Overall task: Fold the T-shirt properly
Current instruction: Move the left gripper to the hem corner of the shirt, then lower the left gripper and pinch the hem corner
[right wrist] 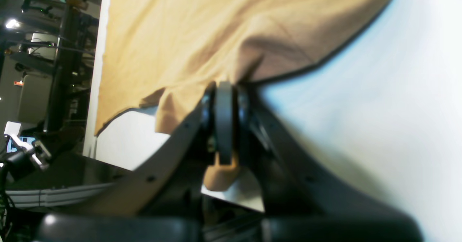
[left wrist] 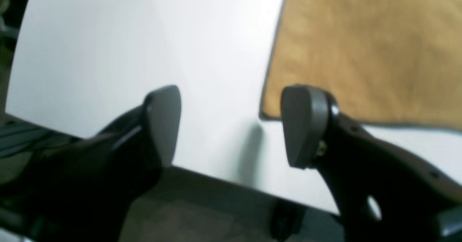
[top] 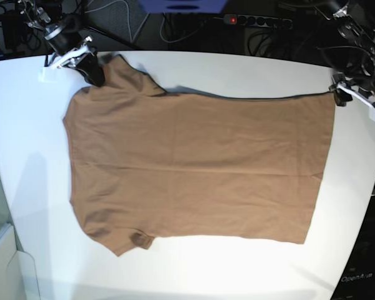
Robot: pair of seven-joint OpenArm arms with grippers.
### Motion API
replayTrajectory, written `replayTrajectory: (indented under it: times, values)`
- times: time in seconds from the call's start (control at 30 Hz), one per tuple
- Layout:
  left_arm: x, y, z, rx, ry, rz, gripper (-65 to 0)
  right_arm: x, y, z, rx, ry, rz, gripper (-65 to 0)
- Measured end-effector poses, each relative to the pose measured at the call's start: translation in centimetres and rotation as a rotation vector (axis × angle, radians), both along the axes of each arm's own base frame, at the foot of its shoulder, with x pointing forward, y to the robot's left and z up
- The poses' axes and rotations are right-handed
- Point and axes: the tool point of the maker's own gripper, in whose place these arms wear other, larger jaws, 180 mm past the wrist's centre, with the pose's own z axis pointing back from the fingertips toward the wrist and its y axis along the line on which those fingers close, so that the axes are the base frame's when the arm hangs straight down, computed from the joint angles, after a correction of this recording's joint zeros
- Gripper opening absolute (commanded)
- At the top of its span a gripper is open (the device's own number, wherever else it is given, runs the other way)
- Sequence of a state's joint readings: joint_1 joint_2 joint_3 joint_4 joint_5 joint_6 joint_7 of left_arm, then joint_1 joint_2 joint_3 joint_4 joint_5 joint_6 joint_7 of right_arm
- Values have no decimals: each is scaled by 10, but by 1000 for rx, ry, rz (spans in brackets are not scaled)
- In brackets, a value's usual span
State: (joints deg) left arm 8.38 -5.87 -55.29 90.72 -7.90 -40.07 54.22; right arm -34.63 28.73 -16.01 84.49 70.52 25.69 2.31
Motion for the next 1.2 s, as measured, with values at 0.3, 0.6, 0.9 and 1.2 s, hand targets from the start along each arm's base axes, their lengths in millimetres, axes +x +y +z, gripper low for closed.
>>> replayTrajectory:
  times: [0.3,0.6,0.9,1.2]
  values:
    - [22,-25,-28,-106,-4,-48,-235,-6,6,-6,0,41,44,-643]
    - [31,-43,-29,-135,-30,-79,-235,-6,6,-6,-1,40,45,-643]
    - [21,-43,-32,-139,-31,-82,-348,-6,6,-6,0,41,44,-643]
    - [15,-41,-35,-138,-16,-77,-630,-6,6,-6,0,40,44,-643]
